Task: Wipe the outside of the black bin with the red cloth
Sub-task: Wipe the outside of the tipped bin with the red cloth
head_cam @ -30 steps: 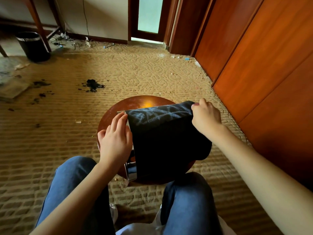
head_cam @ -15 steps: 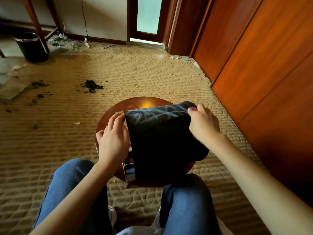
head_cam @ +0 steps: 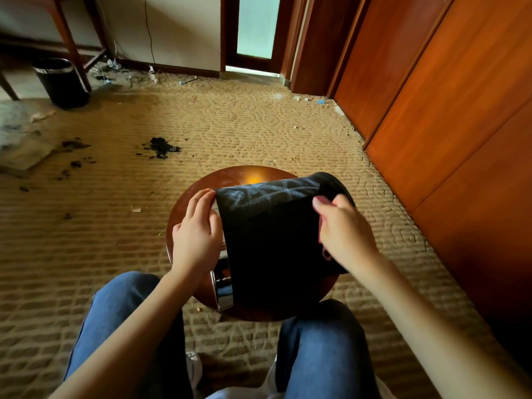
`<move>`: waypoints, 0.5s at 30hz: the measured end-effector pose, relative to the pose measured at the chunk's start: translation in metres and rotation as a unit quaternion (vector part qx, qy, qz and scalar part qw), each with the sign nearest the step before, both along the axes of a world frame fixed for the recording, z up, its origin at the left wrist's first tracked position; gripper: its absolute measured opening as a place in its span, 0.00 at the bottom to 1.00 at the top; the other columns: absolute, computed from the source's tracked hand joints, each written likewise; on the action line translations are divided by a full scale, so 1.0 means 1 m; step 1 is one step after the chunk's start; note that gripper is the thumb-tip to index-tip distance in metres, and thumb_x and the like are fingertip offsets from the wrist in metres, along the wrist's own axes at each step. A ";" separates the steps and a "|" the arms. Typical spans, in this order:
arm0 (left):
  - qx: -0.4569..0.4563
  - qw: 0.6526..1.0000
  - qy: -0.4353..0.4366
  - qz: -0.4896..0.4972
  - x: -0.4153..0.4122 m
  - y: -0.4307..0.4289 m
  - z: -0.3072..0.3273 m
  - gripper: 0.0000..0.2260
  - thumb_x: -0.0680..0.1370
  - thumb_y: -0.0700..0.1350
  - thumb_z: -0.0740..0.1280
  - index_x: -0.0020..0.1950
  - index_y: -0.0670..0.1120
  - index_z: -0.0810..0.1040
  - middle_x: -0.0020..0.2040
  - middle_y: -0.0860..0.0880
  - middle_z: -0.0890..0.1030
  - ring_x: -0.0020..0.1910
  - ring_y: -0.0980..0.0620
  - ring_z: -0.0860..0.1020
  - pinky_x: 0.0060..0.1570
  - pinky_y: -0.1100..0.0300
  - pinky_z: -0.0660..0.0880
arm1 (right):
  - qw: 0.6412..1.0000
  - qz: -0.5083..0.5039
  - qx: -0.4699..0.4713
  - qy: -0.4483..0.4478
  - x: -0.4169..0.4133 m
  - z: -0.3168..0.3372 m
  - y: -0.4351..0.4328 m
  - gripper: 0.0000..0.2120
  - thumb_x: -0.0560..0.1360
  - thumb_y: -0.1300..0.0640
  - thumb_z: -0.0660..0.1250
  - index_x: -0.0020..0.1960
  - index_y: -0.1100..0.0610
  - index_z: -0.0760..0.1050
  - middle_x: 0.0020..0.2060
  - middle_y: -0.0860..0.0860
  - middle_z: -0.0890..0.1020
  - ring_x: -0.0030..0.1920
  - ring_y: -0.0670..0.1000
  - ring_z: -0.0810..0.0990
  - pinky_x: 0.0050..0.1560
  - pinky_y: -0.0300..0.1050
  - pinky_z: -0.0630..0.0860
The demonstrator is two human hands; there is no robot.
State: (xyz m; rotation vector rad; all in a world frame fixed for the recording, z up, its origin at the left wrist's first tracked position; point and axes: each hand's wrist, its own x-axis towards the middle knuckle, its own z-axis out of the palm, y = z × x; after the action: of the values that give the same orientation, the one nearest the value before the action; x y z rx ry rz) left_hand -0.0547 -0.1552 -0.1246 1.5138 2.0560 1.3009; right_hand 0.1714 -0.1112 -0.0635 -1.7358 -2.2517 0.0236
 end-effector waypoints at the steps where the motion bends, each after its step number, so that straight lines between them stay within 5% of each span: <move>1: 0.008 1.000 -0.008 -0.001 0.001 0.000 0.001 0.24 0.77 0.49 0.50 0.71 0.49 0.69 0.71 0.54 0.68 0.67 0.54 0.69 0.64 0.47 0.67 | 0.999 0.024 0.010 0.019 0.002 -0.005 -0.011 0.19 0.80 0.60 0.57 0.69 0.51 0.71 0.51 0.55 0.72 0.50 0.58 0.75 0.45 0.48 0.70; 8: -0.013 0.999 0.050 -0.013 -0.001 -0.006 -0.002 0.23 0.77 0.51 0.50 0.72 0.51 0.66 0.72 0.56 0.65 0.67 0.55 0.68 0.59 0.54 0.60 | 0.996 -0.079 -0.029 -0.006 0.006 0.007 0.045 0.20 0.78 0.61 0.57 0.67 0.50 0.73 0.58 0.56 0.71 0.57 0.61 0.74 0.53 0.51 0.71; 15: -0.005 0.999 0.038 -0.009 0.005 -0.007 -0.003 0.24 0.77 0.51 0.49 0.72 0.50 0.66 0.72 0.56 0.66 0.67 0.57 0.67 0.57 0.56 0.59 | 0.999 0.015 0.012 -0.051 0.000 -0.004 -0.017 0.21 0.80 0.60 0.55 0.72 0.52 0.65 0.55 0.55 0.70 0.54 0.59 0.73 0.47 0.50 0.71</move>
State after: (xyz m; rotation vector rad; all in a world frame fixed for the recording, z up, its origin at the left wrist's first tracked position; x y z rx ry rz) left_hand -0.0498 -0.1618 -0.1275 1.5961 2.0860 1.2432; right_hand 0.1716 -0.1286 -0.0675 -1.7269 -2.3395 -0.0875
